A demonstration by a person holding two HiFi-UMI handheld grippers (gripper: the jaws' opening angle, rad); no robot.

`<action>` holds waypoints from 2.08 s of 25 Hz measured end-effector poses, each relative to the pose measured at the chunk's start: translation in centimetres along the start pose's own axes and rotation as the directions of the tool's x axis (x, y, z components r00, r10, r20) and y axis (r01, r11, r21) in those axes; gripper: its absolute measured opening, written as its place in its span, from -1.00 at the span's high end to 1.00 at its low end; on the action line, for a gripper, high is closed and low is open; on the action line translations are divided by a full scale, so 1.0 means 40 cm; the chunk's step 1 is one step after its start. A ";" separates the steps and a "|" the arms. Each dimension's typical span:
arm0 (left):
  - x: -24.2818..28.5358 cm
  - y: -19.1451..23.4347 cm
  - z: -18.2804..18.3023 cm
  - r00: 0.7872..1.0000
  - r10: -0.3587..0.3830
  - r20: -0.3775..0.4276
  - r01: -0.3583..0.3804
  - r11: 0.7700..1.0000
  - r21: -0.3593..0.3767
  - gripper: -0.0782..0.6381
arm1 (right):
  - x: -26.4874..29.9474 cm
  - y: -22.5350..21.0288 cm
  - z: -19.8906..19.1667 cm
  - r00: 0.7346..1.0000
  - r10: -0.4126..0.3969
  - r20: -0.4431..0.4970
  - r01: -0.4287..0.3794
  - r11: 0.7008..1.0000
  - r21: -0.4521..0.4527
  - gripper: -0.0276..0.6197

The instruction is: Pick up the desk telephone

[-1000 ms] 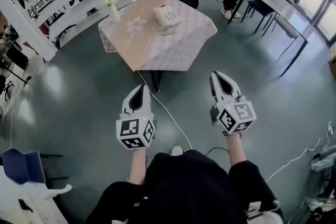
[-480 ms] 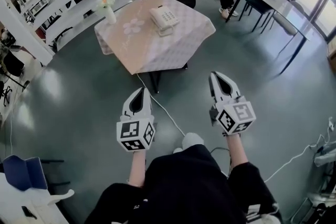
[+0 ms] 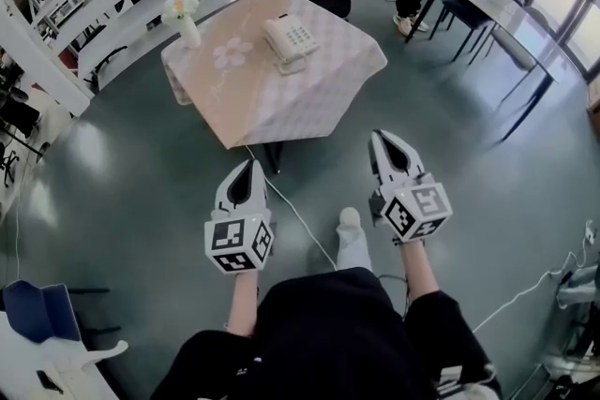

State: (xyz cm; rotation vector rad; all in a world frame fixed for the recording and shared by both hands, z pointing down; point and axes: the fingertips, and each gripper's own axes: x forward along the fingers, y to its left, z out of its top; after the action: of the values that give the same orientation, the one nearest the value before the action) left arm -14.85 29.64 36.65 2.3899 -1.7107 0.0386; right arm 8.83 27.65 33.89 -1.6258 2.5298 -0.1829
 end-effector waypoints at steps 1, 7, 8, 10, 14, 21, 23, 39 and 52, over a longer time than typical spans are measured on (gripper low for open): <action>0.026 0.001 0.001 1.000 0.006 -0.001 -0.006 1.000 -0.001 0.78 | 0.023 -0.017 0.000 1.000 0.006 -0.002 -0.006 1.000 0.004 0.94; 0.191 -0.003 0.011 0.999 0.051 -0.008 -0.051 0.998 -0.030 0.78 | 0.171 -0.134 0.001 0.998 0.054 -0.029 -0.054 0.999 0.002 0.94; 0.219 -0.010 0.013 0.998 0.058 -0.011 -0.058 0.998 -0.033 0.78 | 0.193 -0.156 0.002 0.997 0.064 -0.036 -0.064 0.998 0.004 0.94; 0.274 -0.026 0.018 0.998 0.068 -0.016 -0.069 0.997 -0.035 0.78 | 0.238 -0.197 0.006 0.995 0.081 -0.051 -0.081 0.997 0.005 0.94; 0.378 -0.033 0.030 0.996 0.088 -0.023 -0.089 0.995 -0.043 0.78 | 0.328 -0.259 0.000 0.991 0.112 -0.067 -0.111 0.994 0.013 0.94; 0.531 -0.068 0.049 0.993 0.113 -0.030 -0.115 0.992 -0.059 0.78 | 0.437 -0.362 0.000 0.982 0.158 -0.104 -0.155 0.987 0.033 0.94; 0.569 -0.079 0.049 0.992 0.119 -0.033 -0.121 0.991 -0.065 0.78 | 0.464 -0.393 -0.008 0.979 0.170 -0.115 -0.166 0.985 0.047 0.94; 0.712 -0.066 0.026 0.974 0.221 -0.059 -0.226 0.970 -0.095 0.78 | 0.658 -0.487 -0.023 0.957 0.259 -0.132 -0.248 0.964 0.095 0.94; 0.876 0.057 0.009 0.959 0.261 -0.109 -0.274 0.953 -0.130 0.78 | 0.850 -0.538 -0.093 0.944 0.265 -0.195 -0.243 0.961 0.130 0.94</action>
State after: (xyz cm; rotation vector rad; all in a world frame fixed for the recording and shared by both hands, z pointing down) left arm -5.50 -3.88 41.47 2.0098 -1.9117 0.0609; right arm 13.46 -12.05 39.80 -1.2873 2.8026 -0.4737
